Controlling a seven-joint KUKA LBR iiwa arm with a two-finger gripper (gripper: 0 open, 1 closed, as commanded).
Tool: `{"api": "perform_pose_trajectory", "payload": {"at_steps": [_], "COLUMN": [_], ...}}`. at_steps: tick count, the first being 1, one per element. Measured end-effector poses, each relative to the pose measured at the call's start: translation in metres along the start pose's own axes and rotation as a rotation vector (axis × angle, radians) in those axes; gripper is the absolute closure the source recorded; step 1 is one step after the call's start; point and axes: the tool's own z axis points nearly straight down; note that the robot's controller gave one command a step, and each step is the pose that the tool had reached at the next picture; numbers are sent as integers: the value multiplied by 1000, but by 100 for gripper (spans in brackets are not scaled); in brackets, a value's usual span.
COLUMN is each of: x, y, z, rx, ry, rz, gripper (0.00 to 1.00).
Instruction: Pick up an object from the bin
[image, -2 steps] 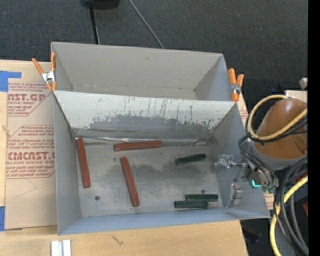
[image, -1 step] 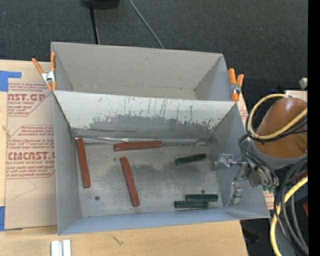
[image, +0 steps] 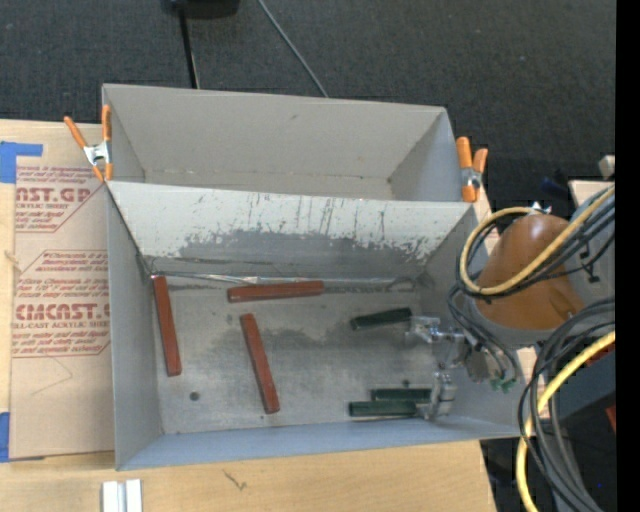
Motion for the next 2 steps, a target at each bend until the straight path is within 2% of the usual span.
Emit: {"api": "perform_pose_trajectory", "payload": {"at_steps": [1,2], "x": [10,10], "y": [12,12], "z": [12,12], "rx": [-1,-1], "ry": [5,5], "rz": [-93,-93], "gripper": [100,100]}}
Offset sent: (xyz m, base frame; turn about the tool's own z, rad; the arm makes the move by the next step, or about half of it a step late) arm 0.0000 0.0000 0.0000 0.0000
